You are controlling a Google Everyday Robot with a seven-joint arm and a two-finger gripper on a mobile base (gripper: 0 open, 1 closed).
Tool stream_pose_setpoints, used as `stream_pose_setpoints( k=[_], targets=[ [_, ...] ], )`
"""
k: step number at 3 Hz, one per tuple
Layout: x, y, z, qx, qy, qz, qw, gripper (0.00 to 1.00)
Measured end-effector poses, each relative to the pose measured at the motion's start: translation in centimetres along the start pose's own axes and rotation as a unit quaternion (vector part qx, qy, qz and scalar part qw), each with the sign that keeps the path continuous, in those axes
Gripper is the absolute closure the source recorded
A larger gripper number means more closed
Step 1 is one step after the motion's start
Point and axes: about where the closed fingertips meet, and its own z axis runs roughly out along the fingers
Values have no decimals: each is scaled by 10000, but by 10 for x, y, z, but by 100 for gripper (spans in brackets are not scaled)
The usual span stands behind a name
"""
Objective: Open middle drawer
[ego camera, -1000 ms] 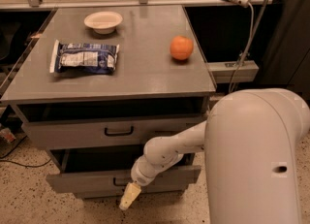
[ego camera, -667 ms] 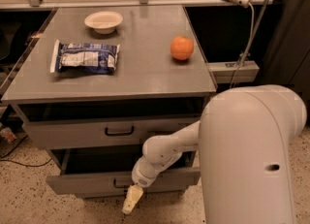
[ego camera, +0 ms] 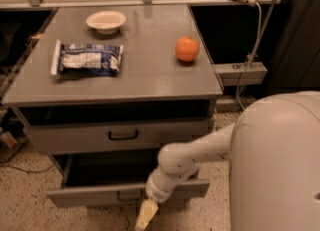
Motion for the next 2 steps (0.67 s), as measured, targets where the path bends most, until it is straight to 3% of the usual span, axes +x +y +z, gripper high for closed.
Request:
stream_pose_setpoints(
  k=[1, 2],
  targets=[
    [-1, 0, -2, 0, 0, 1, 10000, 0],
    [30, 45, -28, -189, 17, 336, 9993, 0]
  ],
)
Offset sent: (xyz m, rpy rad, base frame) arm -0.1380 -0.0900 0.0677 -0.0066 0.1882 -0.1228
